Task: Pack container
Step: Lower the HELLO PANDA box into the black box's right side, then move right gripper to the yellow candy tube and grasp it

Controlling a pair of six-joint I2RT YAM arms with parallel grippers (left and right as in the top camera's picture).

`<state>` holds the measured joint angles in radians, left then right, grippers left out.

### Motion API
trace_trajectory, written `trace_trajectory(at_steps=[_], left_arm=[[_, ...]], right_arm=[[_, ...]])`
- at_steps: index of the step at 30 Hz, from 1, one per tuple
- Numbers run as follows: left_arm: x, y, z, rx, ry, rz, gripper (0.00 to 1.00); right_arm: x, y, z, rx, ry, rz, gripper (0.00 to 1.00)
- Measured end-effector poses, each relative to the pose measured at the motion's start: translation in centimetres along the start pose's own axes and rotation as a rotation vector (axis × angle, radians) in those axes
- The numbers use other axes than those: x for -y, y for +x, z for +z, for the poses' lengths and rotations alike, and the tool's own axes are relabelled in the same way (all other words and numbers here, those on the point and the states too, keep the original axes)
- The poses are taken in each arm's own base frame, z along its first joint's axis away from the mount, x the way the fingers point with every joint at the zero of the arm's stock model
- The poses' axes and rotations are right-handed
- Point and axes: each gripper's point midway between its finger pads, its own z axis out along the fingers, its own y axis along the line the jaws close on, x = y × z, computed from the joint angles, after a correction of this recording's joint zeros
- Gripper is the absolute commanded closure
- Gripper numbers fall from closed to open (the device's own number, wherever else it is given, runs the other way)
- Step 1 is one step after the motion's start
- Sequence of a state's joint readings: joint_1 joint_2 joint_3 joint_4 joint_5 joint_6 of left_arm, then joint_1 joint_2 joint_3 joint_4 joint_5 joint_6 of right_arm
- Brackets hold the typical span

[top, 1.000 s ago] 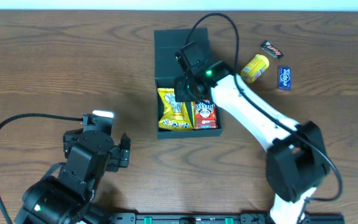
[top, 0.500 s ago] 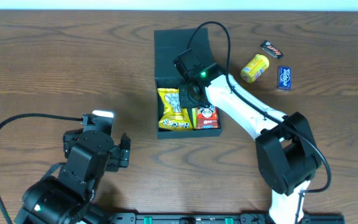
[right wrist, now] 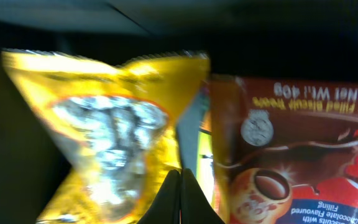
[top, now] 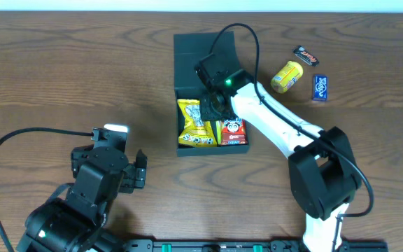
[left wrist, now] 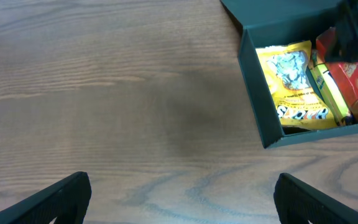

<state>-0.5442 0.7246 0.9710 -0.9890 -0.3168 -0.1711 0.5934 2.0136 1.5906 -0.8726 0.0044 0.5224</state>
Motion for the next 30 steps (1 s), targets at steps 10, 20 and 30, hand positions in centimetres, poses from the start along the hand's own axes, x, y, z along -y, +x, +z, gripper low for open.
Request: trace_trajectory(at_steps=[10, 20, 30], left_arm=[[0.0, 0.0, 0.0, 0.0, 0.0, 0.0, 0.05], [0.0, 0.0, 0.0, 0.0, 0.0, 0.0, 0.05], [0.0, 0.0, 0.0, 0.0, 0.0, 0.0, 0.05]], right_arm=[[2.7, -8.7, -11.3, 0.312, -0.123, 0.128, 0.94], [15.4, -12.5, -13.7, 0.423, 0.001, 0.415, 0.56], [19.8, -13.1, -9.9, 0.408, 0.102, 0.622, 0.03]])
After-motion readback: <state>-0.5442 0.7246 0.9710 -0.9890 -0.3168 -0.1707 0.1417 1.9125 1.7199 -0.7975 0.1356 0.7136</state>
